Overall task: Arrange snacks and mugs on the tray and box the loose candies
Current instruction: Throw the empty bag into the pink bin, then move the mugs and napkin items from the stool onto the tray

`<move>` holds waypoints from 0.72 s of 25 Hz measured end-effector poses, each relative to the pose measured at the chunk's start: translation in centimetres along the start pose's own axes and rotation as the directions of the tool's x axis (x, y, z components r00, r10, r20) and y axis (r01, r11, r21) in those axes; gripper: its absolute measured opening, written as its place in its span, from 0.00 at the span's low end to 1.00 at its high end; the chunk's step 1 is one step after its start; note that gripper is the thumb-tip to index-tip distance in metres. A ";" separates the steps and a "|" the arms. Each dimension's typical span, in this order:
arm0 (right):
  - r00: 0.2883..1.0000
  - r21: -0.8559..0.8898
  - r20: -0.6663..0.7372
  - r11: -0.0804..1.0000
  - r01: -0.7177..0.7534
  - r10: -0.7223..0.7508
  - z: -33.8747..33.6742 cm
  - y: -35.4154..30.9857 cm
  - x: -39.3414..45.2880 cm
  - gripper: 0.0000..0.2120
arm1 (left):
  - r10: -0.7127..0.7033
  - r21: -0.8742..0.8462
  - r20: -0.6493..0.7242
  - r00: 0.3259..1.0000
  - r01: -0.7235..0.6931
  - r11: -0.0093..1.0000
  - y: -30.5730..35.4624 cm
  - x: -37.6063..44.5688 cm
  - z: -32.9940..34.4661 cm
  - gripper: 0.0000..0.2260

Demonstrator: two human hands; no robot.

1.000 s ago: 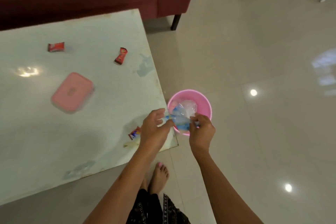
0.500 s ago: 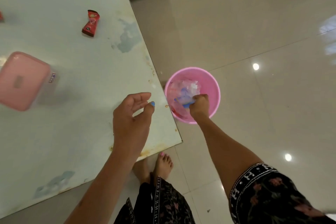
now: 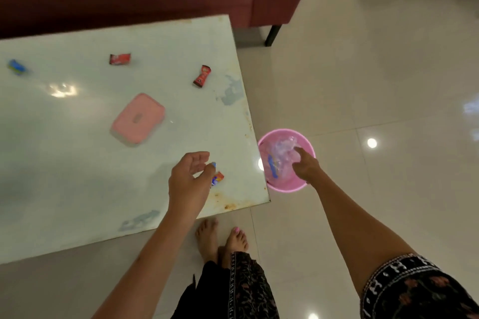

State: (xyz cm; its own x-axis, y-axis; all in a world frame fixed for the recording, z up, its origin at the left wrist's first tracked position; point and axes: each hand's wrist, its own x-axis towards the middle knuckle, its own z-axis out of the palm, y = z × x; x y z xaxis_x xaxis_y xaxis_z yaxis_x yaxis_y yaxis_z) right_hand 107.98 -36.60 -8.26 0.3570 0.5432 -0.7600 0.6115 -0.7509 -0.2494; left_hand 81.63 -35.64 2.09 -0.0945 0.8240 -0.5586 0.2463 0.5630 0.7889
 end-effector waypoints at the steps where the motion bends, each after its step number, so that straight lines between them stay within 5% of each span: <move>1: 1.000 0.010 -0.018 1.000 0.008 -0.007 -0.8 -0.9 -1.6 0.25 | -0.021 -0.003 -0.021 1.000 0.021 1.000 0.4 -0.5 -1.1 0.08; 10: 0.920 0.363 -0.245 0.851 0.380 -0.307 -0.3 -13.7 -22.0 0.14 | -0.051 -0.044 -0.335 0.941 0.038 0.998 4.8 -10.1 -12.2 0.11; 18: 0.704 0.276 -0.269 0.648 0.710 -0.657 6.0 -27.1 -35.8 0.14 | 0.045 -0.095 -0.459 0.887 -0.099 0.991 6.2 -14.6 -23.6 0.20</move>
State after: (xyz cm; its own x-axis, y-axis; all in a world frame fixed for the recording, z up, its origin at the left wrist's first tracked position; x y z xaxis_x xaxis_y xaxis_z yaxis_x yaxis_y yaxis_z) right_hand 74.40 -37.97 22.03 0.0389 0.9770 -0.2098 0.4550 -0.2043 -0.8668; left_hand 61.80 -42.65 21.16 -0.5155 0.7855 -0.3424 0.1622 0.4818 0.8611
